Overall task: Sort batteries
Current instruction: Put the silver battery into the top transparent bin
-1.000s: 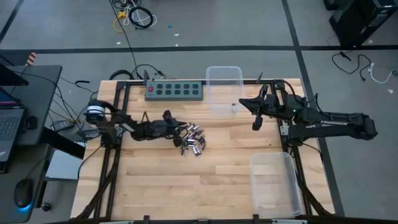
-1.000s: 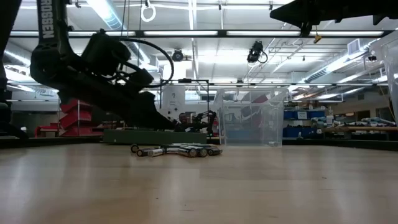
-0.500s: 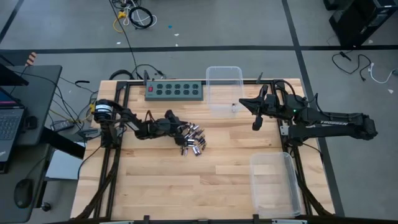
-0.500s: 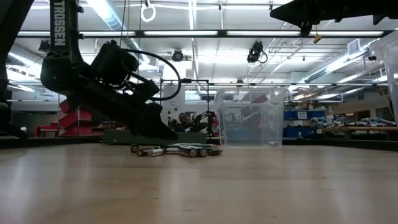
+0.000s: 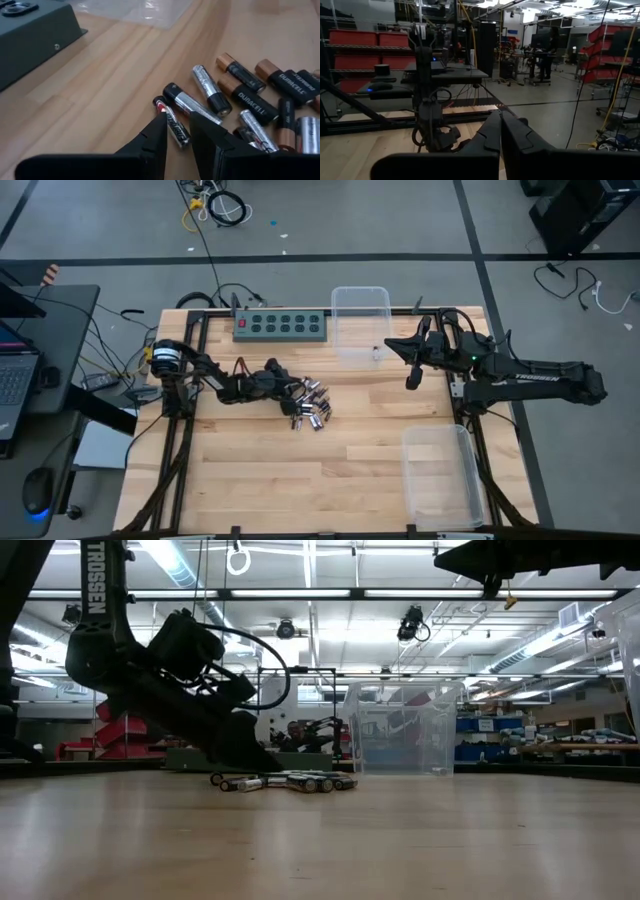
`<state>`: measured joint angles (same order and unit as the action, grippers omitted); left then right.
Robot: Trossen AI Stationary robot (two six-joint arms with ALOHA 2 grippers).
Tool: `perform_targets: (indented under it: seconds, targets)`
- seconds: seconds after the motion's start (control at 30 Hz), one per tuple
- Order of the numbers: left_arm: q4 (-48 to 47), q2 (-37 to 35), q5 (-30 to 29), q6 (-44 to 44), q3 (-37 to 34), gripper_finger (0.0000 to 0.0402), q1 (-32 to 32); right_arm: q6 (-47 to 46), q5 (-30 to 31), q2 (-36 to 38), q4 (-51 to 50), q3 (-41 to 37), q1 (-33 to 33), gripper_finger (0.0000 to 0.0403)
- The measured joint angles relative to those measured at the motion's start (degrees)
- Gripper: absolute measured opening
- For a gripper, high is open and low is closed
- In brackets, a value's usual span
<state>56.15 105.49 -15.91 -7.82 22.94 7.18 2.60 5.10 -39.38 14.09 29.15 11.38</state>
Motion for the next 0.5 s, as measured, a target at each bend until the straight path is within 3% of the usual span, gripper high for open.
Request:
perform_targets:
  seconds: [0.3,0.5]
  targets:
    - [-1.1,-0.01,-2.05,-0.36,0.0,0.0126,0.0,-0.01,0.0,0.0,0.0,0.0,0.0,0.0003]
    - [-3.54,-0.1,-2.11,-0.4,0.04,0.0129,0.0,-0.01,0.0,0.0,0.0,0.0,0.0,0.0003]
